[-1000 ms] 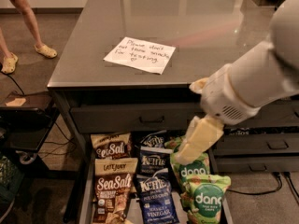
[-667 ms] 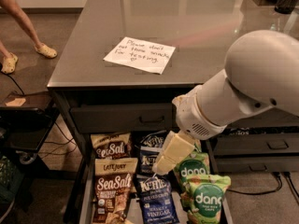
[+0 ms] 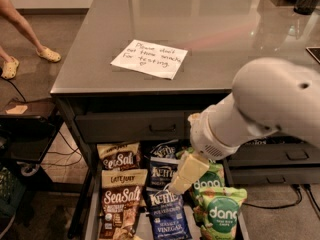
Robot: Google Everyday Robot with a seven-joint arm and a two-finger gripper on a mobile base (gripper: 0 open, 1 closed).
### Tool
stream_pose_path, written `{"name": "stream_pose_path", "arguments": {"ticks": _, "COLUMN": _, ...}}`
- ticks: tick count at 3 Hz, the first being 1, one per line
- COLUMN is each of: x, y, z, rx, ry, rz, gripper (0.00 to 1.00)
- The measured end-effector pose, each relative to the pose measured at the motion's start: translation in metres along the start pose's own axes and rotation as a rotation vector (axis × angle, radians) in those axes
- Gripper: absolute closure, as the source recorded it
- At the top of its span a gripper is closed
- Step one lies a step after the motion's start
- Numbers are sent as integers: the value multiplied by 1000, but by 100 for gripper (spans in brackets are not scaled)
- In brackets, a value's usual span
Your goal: Pick brown chip bag from middle drawer and place on counter
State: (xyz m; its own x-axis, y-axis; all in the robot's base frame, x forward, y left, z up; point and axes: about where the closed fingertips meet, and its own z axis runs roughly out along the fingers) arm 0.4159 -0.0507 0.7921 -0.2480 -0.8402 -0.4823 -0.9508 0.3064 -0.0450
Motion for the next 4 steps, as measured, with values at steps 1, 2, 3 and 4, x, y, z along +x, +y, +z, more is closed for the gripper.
{"name": "stream_pose_path", "arguments": {"ticks": 1, "x": 28, "y": -7, "z": 57, "rx": 0, "ry": 37, "rz": -11, "gripper": 0}}
{"name": "stream_pose_path", "arguments": {"ticks": 2, "x": 36, "y": -10, "z": 114, "rx": -8, "ry": 38, "rz": -20, "gripper": 0}}
{"name": "stream_pose_path", "arguments": {"ticks": 3, "x": 31, "y": -11, "z": 167, "rx": -25, "ry": -3, "rz": -8, "gripper": 0}}
{"name": "stream_pose_path", "arguments": {"ticks": 4, "x": 23, "y": -10, "z": 217, "rx": -58, "ry": -64, "rz": 31, "gripper": 0}}
